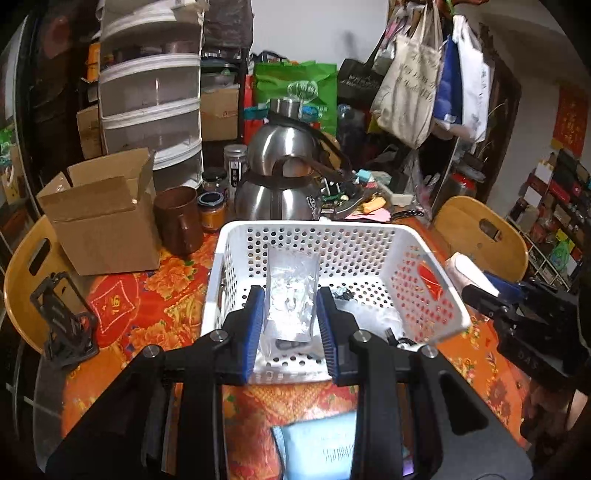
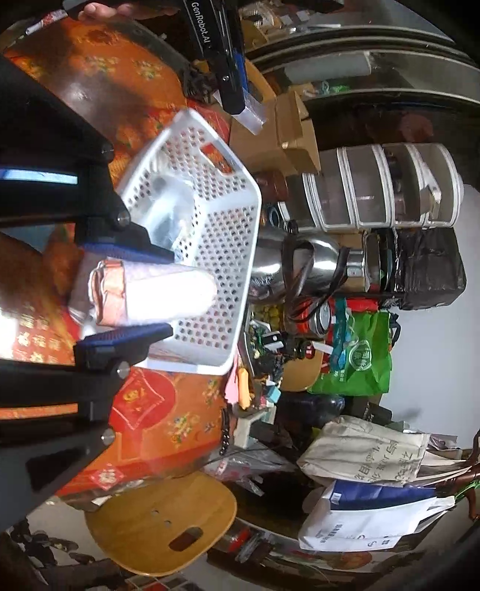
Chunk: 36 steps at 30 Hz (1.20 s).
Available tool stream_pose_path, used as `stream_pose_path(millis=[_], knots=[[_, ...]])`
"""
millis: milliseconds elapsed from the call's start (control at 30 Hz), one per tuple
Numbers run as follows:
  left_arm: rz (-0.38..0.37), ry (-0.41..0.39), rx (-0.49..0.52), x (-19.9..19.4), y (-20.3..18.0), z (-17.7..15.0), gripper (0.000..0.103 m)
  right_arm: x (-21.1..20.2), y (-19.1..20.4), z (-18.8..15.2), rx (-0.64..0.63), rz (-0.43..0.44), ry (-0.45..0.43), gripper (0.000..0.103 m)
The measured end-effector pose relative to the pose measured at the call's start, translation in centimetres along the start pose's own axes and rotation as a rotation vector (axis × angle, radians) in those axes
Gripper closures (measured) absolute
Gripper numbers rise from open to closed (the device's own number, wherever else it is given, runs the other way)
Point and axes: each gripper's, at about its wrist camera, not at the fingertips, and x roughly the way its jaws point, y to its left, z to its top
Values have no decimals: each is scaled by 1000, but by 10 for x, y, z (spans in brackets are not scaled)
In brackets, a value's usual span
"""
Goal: Organize soft objects
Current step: 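Open both tools to drop the towel and clear bag into the basket, then move both tools back to the purple tissue pack on the table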
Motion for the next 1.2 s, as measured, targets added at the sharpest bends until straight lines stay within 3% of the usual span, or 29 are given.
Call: stream_pose_path(millis=[200, 367, 433, 467, 500, 533, 567, 600, 667, 1000, 1200], knots=[[38, 80, 18, 56, -3, 16, 76, 43, 0, 12, 5, -23, 51, 72], [63, 113, 24, 87, -1, 12, 75, 69, 1, 11, 16, -21, 90, 71], [69, 127, 17, 98, 1, 10, 70, 75, 1, 9, 24, -24, 102, 71], [64, 130, 13, 100, 2, 7, 57, 78, 1, 7, 29, -20, 102, 71], [60, 129, 4, 103, 4, 6, 35, 81, 2, 6, 30, -11, 106, 69], [59, 125, 6, 105, 4, 4, 24, 82, 3, 5, 32, -9, 106, 65], [63, 119, 11, 105, 4, 2, 10, 83, 4, 4, 30, -9, 106, 46], [78, 108, 19, 105, 4, 0, 5, 81, 5, 4, 24, -11, 95, 30], [118, 75, 52, 100, 3, -4, 5, 76, 8, 3, -6, -44, 74, 26], [83, 62, 44, 58, 14, -9, 3, 41, -10, -13, 70, 3, 40, 20], [92, 64, 21, 12, 20, -48, 3, -4, -11, -48, 76, 10, 18, 20]])
